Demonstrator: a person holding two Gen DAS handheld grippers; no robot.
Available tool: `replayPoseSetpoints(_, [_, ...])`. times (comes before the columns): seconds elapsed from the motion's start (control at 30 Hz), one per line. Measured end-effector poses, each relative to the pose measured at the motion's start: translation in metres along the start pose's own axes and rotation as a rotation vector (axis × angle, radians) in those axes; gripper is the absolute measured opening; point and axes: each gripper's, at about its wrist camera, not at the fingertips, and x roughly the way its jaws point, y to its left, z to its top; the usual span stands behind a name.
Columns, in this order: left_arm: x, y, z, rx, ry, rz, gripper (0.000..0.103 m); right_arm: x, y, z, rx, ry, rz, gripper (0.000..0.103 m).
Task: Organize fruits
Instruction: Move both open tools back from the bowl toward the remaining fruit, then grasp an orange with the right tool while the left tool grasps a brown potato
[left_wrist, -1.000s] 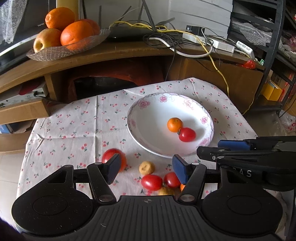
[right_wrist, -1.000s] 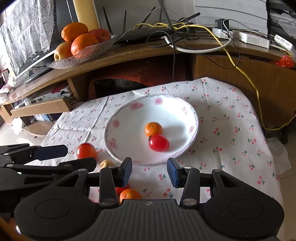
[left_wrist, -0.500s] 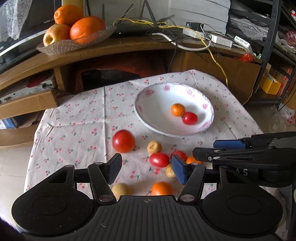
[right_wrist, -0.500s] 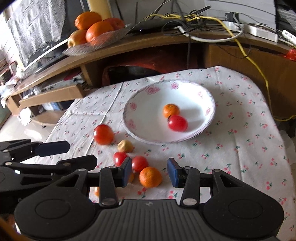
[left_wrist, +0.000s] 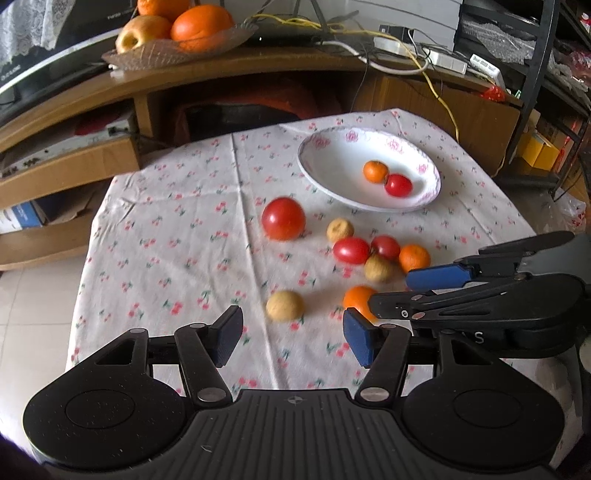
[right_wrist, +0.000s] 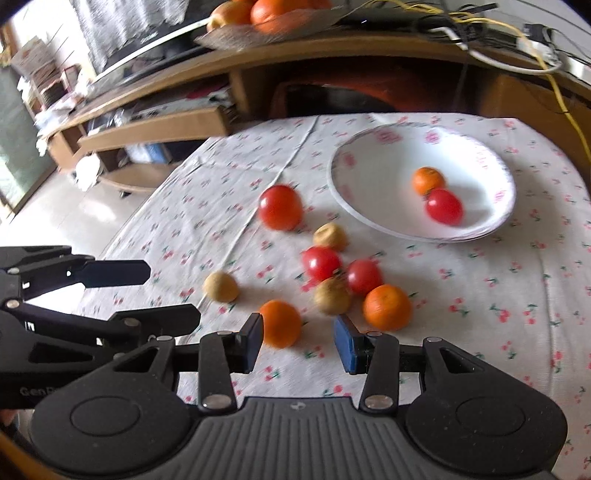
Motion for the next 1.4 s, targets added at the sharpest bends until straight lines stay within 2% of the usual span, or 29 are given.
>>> replayPoseSetpoints(0.4, [0.009, 0.012, -0.008, 0.000, 0.030, 0.002, 0.069, 0.027, 0.009, 0.000, -0.033, 0.033, 0.002, 0.041])
replayPoseSetpoints(0.5, [0.013, 0.012, -0.007, -0.001, 0.034, 0.000, 0.069, 0.027, 0.008, 0.001, -0.043, 0.028, 0.009, 0.034])
replayPoseSetpoints(1.0, [0.050, -0.005, 0.005, 0.030, 0.051, -0.009, 0.066, 0.012, -0.022, -0.007, 0.023, 0.035, -0.022, 0.033])
replayPoseSetpoints(1.13, [0.059, -0.006, 0.009, 0.012, 0.070, -0.011, 0.055, 0.011, -0.022, -0.008, 0.013, 0.037, -0.021, 0.033])
replayPoseSetpoints(1.17, [0.060, -0.007, 0.009, 0.016, 0.074, -0.011, 0.047, 0.011, -0.022, -0.008, 0.013, 0.038, -0.019, 0.033])
replayPoseSetpoints(1.2, [0.059, -0.007, 0.009, 0.019, 0.070, -0.006, 0.044, 0.010, -0.023, -0.008, 0.014, 0.039, -0.018, 0.033])
replayPoseSetpoints(1.4, [0.059, -0.005, 0.009, 0.003, 0.068, 0.003, 0.038, 0.009, -0.025, -0.010, 0.017, 0.036, -0.020, 0.033])
